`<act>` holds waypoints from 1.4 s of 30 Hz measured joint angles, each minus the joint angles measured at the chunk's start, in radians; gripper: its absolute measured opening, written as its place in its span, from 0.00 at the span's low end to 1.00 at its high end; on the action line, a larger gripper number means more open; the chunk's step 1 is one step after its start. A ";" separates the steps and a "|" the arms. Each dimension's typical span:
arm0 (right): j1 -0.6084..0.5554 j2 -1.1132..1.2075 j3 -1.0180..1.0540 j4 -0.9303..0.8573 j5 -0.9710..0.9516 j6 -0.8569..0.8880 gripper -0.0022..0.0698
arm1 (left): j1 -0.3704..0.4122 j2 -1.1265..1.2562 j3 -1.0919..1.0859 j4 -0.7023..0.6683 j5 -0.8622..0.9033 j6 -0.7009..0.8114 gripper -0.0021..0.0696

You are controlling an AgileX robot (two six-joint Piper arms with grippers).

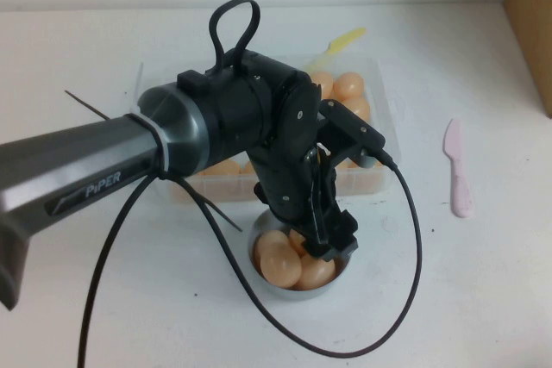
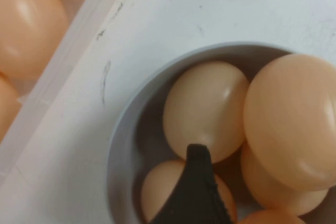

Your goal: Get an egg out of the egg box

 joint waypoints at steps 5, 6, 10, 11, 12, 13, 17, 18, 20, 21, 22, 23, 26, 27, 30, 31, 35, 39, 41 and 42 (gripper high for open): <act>0.000 0.000 0.000 0.000 0.000 0.000 0.01 | 0.000 -0.017 0.000 0.028 0.000 -0.017 0.77; 0.000 0.000 0.000 0.000 0.000 0.000 0.01 | 0.000 -0.023 0.000 0.036 0.000 -0.024 0.78; 0.000 0.000 0.000 0.000 0.000 0.000 0.01 | 0.000 -0.071 0.000 0.072 0.002 -0.049 0.78; 0.000 0.000 0.000 0.000 0.000 0.000 0.01 | 0.000 -0.089 0.000 0.086 0.002 -0.065 0.77; 0.000 0.000 0.000 0.000 0.000 0.000 0.01 | 0.000 -0.108 0.000 0.100 0.002 -0.080 0.75; 0.000 0.000 0.000 0.000 0.000 0.000 0.01 | 0.000 -0.130 0.003 0.119 -0.003 -0.099 0.71; 0.000 0.000 0.000 0.000 0.000 0.000 0.01 | 0.000 -0.241 0.081 0.197 -0.080 -0.168 0.47; 0.000 0.000 0.000 0.000 0.000 0.000 0.01 | 0.000 -0.269 0.106 0.204 -0.110 -0.179 0.41; 0.000 0.000 0.000 0.000 0.000 0.000 0.01 | 0.000 -0.339 0.174 0.214 -0.168 -0.207 0.24; 0.000 0.000 0.000 0.000 0.000 0.000 0.01 | 0.000 -0.369 0.202 0.217 -0.185 -0.214 0.17; 0.000 0.000 0.000 0.000 0.000 0.000 0.01 | 0.000 -0.414 0.238 0.216 -0.216 -0.224 0.11; 0.000 0.000 0.000 0.000 0.000 0.000 0.01 | 0.000 -0.453 0.274 0.219 -0.241 -0.237 0.08; 0.000 0.000 0.000 0.000 0.000 0.000 0.01 | 0.000 -0.567 0.381 0.223 -0.305 -0.266 0.04; 0.000 0.000 0.000 0.000 0.000 0.000 0.01 | 0.000 -0.602 0.409 0.223 -0.321 -0.275 0.04; 0.000 0.000 0.000 0.000 0.000 0.000 0.01 | 0.000 -0.725 0.503 0.232 -0.380 -0.295 0.03; 0.000 0.000 0.000 0.000 0.000 0.000 0.01 | 0.000 -0.768 0.534 0.234 -0.392 -0.300 0.03; 0.000 0.000 0.000 0.000 0.000 0.000 0.01 | 0.000 -0.928 0.632 0.252 -0.398 -0.334 0.03; 0.000 0.000 0.000 0.000 0.000 0.000 0.01 | 0.000 -1.078 0.702 0.259 -0.396 -0.350 0.03; 0.000 0.000 0.000 0.000 0.000 0.000 0.01 | 0.000 -1.151 0.737 0.261 -0.393 -0.354 0.03; 0.000 0.000 0.000 0.000 0.000 0.000 0.01 | 0.000 -1.176 0.746 0.261 -0.390 -0.357 0.03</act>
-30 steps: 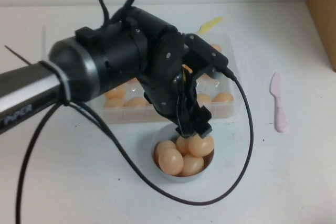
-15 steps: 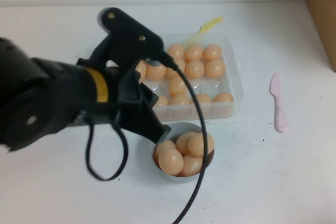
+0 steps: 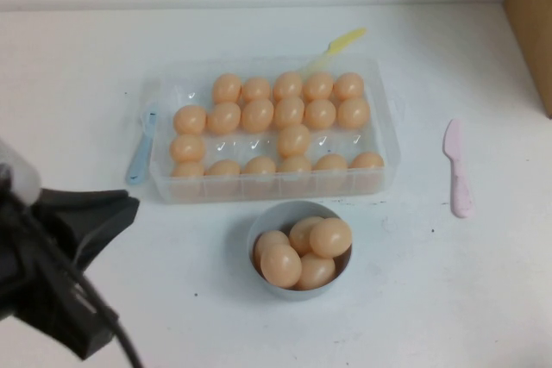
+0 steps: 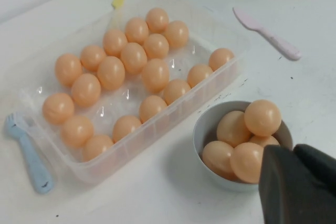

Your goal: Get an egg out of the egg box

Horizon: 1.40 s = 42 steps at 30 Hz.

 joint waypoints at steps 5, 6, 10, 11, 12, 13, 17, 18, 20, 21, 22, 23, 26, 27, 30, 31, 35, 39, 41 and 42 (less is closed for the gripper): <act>0.000 0.000 0.000 0.000 0.000 0.000 0.01 | 0.000 -0.118 0.053 -0.005 0.052 -0.032 0.03; 0.000 0.000 0.000 0.000 0.000 0.000 0.01 | 0.000 -0.132 0.057 -0.012 0.077 -0.038 0.03; 0.000 0.000 0.000 0.000 0.000 0.000 0.01 | 0.000 -0.189 0.060 -0.032 0.193 -0.046 0.03; 0.000 0.000 0.000 0.000 0.000 0.000 0.01 | 0.000 -0.198 0.060 -0.032 0.217 -0.046 0.03; 0.000 0.000 0.000 0.000 0.000 0.000 0.01 | 0.000 -0.204 0.060 -0.030 0.237 -0.046 0.03; 0.000 0.000 0.000 0.000 0.000 0.000 0.01 | 0.000 -0.207 0.060 -0.026 0.249 -0.046 0.03; 0.000 0.000 0.000 0.000 0.000 0.000 0.01 | 0.000 -0.211 0.060 0.000 0.289 -0.048 0.03; 0.000 0.000 0.000 0.000 0.000 0.000 0.01 | 0.000 -0.213 0.060 0.005 0.301 -0.048 0.03; 0.000 0.000 0.000 0.000 0.000 0.000 0.01 | 0.000 -0.225 0.061 0.015 0.313 -0.048 0.03; 0.000 0.000 0.000 0.000 0.000 0.000 0.01 | 0.000 -0.232 0.061 0.021 0.317 -0.049 0.03; 0.000 0.000 0.000 0.000 0.000 0.000 0.01 | 0.000 -0.242 0.063 0.023 0.317 -0.049 0.03; 0.000 0.000 0.000 0.000 0.000 0.000 0.01 | 0.000 -0.255 0.071 0.027 0.306 -0.051 0.03; 0.000 0.000 0.000 0.000 0.000 0.000 0.01 | 0.015 -0.296 0.129 0.055 0.219 -0.067 0.03; 0.000 0.000 0.000 0.000 0.000 0.000 0.01 | 0.035 -0.316 0.165 0.059 0.170 -0.080 0.03; 0.000 0.000 0.000 0.000 0.000 0.000 0.01 | 0.134 -0.391 0.288 0.059 -0.015 -0.126 0.03; 0.000 0.000 0.000 0.000 0.000 0.000 0.01 | 0.177 -0.423 0.338 0.059 -0.071 -0.131 0.03; 0.000 0.000 0.000 0.000 0.000 0.000 0.01 | 0.343 -0.559 0.532 0.033 -0.317 -0.144 0.02; 0.000 0.000 0.000 0.000 0.000 0.000 0.01 | 0.489 -0.698 0.661 -0.028 -0.422 -0.146 0.02; 0.000 0.000 0.000 0.000 0.002 0.000 0.01 | 0.548 -0.730 0.684 -0.057 -0.417 -0.146 0.02; 0.000 0.000 0.000 0.000 0.002 0.000 0.01 | 0.585 -0.737 0.688 -0.069 -0.413 -0.146 0.02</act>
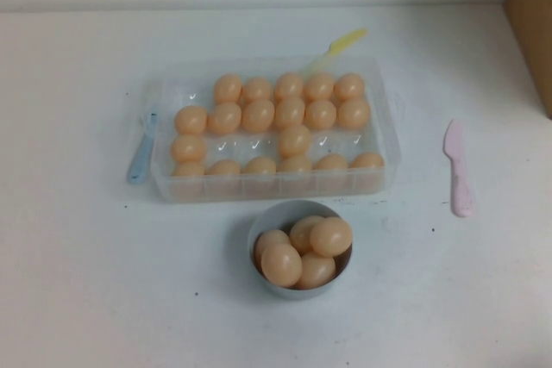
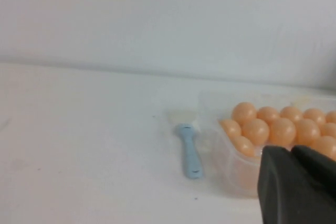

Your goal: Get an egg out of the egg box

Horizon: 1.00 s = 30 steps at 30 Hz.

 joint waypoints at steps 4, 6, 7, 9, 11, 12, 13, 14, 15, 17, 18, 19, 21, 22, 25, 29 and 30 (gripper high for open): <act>0.000 0.000 0.000 0.000 0.002 0.000 0.01 | 0.092 -0.005 0.002 -0.013 0.055 0.050 0.02; 0.000 0.000 0.000 0.000 0.002 0.000 0.01 | 0.125 -0.005 0.002 -0.013 0.095 0.111 0.02; 0.000 0.000 0.000 0.000 0.002 0.000 0.01 | 0.133 -0.005 0.004 -0.013 0.107 0.149 0.02; 0.000 0.000 0.000 0.000 0.002 0.000 0.01 | 0.144 -0.005 0.019 -0.015 0.119 0.221 0.02; 0.000 0.000 0.000 0.000 0.002 0.000 0.01 | 0.150 -0.005 0.048 -0.020 0.120 0.258 0.02; 0.000 0.000 0.000 0.000 0.002 0.000 0.01 | 0.151 -0.005 0.066 -0.027 0.120 0.268 0.02; 0.000 0.000 0.000 0.000 0.002 0.000 0.01 | 0.151 -0.005 0.080 -0.036 0.120 0.275 0.02; 0.000 0.000 0.000 0.000 0.002 0.000 0.01 | 0.151 -0.005 0.092 -0.048 0.126 0.281 0.02; 0.000 0.000 0.000 0.000 0.002 0.000 0.01 | 0.151 -0.005 0.100 -0.066 0.141 0.283 0.02; 0.000 0.000 0.000 0.000 0.002 0.000 0.01 | 0.151 -0.005 0.104 -0.092 0.173 0.296 0.02; 0.000 0.000 0.000 0.000 0.002 0.000 0.01 | 0.151 -0.005 0.104 -0.104 0.186 0.296 0.02; 0.000 0.000 0.000 0.000 0.002 0.000 0.01 | 0.151 -0.005 0.104 -0.113 0.193 0.310 0.02; 0.000 0.000 0.000 0.000 0.002 0.000 0.01 | 0.151 -0.005 0.104 -0.133 0.199 0.340 0.02; 0.000 0.000 0.000 0.000 0.002 0.000 0.01 | 0.151 -0.005 0.104 -0.133 0.200 0.351 0.02; 0.000 0.000 0.000 0.000 0.002 0.000 0.01 | 0.151 -0.005 0.104 -0.138 0.200 0.374 0.02; 0.000 0.000 0.000 0.000 0.002 0.000 0.01 | 0.151 -0.005 0.104 -0.140 0.200 0.380 0.02; 0.000 0.000 0.000 0.000 0.002 0.000 0.01 | 0.151 -0.005 0.104 -0.140 0.200 0.380 0.02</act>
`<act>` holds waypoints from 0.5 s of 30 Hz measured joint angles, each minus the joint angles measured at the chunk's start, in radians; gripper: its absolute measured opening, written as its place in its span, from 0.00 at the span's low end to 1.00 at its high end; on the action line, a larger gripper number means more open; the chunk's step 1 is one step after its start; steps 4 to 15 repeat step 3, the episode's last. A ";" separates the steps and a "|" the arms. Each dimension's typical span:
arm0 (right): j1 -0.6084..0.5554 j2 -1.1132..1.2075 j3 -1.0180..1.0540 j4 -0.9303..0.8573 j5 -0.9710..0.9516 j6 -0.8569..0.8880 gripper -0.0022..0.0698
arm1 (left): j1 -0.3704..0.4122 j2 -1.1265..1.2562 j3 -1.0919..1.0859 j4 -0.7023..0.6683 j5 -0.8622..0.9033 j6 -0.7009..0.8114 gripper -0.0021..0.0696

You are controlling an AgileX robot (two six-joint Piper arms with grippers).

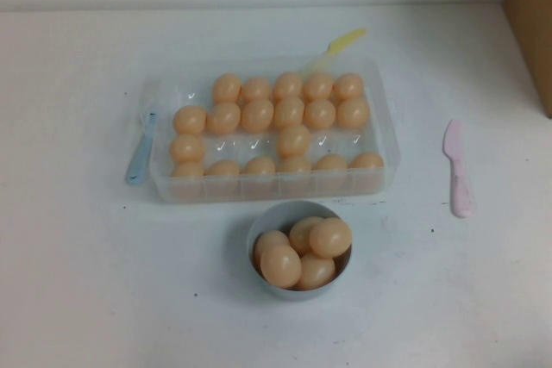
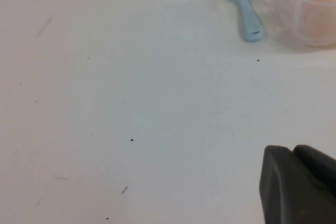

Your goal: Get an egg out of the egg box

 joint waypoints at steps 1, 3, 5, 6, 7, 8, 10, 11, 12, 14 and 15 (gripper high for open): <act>0.000 0.000 0.000 0.000 0.000 0.000 0.01 | 0.000 0.000 0.000 0.000 0.000 0.000 0.02; 0.000 0.000 0.000 0.000 0.000 0.000 0.01 | 0.000 0.000 0.000 0.000 0.000 0.000 0.02; 0.000 0.000 0.000 0.000 0.000 0.000 0.01 | 0.000 0.000 0.000 0.000 0.000 0.000 0.02; 0.000 0.000 0.000 0.000 0.000 0.000 0.01 | 0.000 0.000 0.000 0.000 0.000 0.000 0.02; 0.000 0.000 0.000 0.000 0.000 0.000 0.01 | 0.000 0.000 0.000 0.000 0.000 0.000 0.02; 0.000 0.000 0.000 0.000 0.000 0.000 0.01 | 0.000 0.000 0.000 0.000 0.000 0.000 0.02; 0.000 0.000 0.000 0.000 0.000 0.000 0.01 | 0.000 0.000 0.000 0.000 0.000 0.000 0.02; 0.000 0.000 0.000 0.000 0.000 0.000 0.01 | 0.000 0.000 0.000 0.000 0.000 0.000 0.02; 0.000 0.000 0.000 0.000 0.000 0.000 0.01 | 0.000 0.000 0.000 0.000 0.000 0.000 0.02; 0.000 0.000 0.000 0.000 0.000 0.000 0.01 | 0.000 0.000 0.000 0.000 0.000 0.000 0.02; 0.000 0.000 0.000 0.000 0.000 0.000 0.01 | 0.000 0.000 0.000 0.000 0.000 0.000 0.02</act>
